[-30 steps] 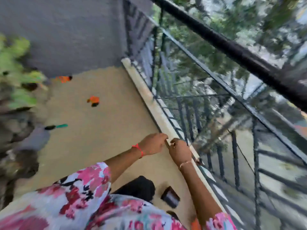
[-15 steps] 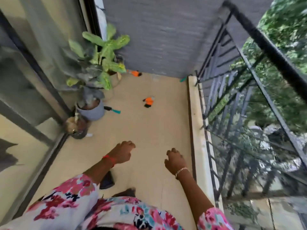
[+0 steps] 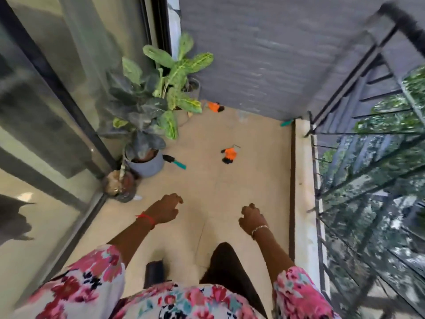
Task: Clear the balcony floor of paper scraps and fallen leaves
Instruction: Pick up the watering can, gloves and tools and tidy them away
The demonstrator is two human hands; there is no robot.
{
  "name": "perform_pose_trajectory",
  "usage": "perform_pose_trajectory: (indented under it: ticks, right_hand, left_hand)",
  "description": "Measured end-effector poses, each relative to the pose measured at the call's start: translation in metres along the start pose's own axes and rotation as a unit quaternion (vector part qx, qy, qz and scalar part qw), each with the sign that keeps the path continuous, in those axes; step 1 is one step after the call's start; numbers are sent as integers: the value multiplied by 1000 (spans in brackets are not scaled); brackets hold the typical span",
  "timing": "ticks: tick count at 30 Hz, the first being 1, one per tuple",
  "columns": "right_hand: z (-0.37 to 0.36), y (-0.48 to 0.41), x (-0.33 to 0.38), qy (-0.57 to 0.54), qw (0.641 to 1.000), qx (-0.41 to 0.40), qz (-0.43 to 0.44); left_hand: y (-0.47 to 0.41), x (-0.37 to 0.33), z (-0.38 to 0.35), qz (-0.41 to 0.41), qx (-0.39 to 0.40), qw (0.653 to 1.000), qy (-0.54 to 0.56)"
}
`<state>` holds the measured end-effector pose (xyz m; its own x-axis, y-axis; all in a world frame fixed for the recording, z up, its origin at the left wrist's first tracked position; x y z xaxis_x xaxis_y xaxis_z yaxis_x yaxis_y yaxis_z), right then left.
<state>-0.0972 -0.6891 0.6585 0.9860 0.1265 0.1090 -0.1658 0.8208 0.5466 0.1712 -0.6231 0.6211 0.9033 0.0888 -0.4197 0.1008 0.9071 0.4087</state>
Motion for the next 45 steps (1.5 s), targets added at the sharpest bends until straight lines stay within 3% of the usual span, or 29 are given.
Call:
perform_pose_trajectory:
  ticks: [7, 14, 19, 23, 27, 29, 31, 32, 33, 35, 37, 38, 39, 40, 41, 42, 43, 44, 45]
  right_hand:
    - [51, -127, 28, 13, 999, 15, 38]
    - [111, -268, 83, 11, 991, 80, 110]
    - [98, -374, 122, 38, 981, 122, 145]
    - [32, -490, 154, 11, 980, 147, 133]
    - [-71, -610, 174, -19, 978, 173, 112]
    - [-134, -670, 183, -13, 975, 189, 112]
    - [-191, -725, 195, -2, 971, 206, 123]
    - [-210, -747, 203, -4, 969, 208, 130]
    - [-238, -772, 212, -9, 968, 210, 136]
    - [-281, -810, 235, -28, 967, 213, 138]
    - [-309, -832, 261, -65, 962, 220, 147]
    - [-320, -840, 277, -81, 959, 222, 158]
    - [-330, -846, 292, -94, 956, 221, 167]
    - [-336, -848, 306, -106, 955, 223, 164]
    - [-342, -850, 317, -122, 954, 227, 151]
    - [-345, -850, 325, -131, 954, 234, 132]
    - [-347, -851, 333, -136, 954, 239, 122]
    - [-346, -848, 337, -140, 952, 247, 117]
    - [-342, -845, 339, -149, 950, 252, 112]
  left_hand:
    - [-110, 20, 31, 34, 8, 993, 109]
    - [-225, 42, 74, 108, 18, 976, 188]
    - [-318, 78, 69, 213, 14, 930, 298]
    - [-413, 134, 25, 278, 4, 901, 334]
    - [-510, 211, -44, 355, -75, 846, 391]
    - [-571, 294, -151, 386, -98, 836, 377]
    - [-605, 393, -320, 432, -118, 838, 312]
    - [-618, 422, -368, 434, -147, 814, 357]
    - [-620, 422, -413, 405, -115, 836, 352]
    - [-622, 399, -408, 368, -127, 835, 389]
    - [-616, 349, -341, 326, -138, 845, 400]
    - [-627, 377, -355, 308, -146, 844, 414]
    - [-635, 388, -331, 306, -175, 812, 465]
    - [-644, 410, -307, 295, -165, 737, 586]
    - [-649, 422, -287, 281, -140, 621, 718]
    - [-654, 430, -274, 331, -213, 595, 701]
    - [-665, 455, -263, 411, -242, 528, 703]
    - [-668, 470, -243, 433, -206, 476, 737]
    - [-667, 478, -232, 448, -176, 502, 719]
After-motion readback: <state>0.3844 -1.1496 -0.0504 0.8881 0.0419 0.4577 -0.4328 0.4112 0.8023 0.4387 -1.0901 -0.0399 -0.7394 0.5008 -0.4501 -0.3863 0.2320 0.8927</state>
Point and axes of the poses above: each hand's wrist, its own y-axis away from the middle knuckle, its own z-axis out of the back of the hand, x = y × z, the point moved 2 cm from there along -y, towards the middle knuckle, and after that the axes turned 5 degrees about -z, right-handed, at the moved point
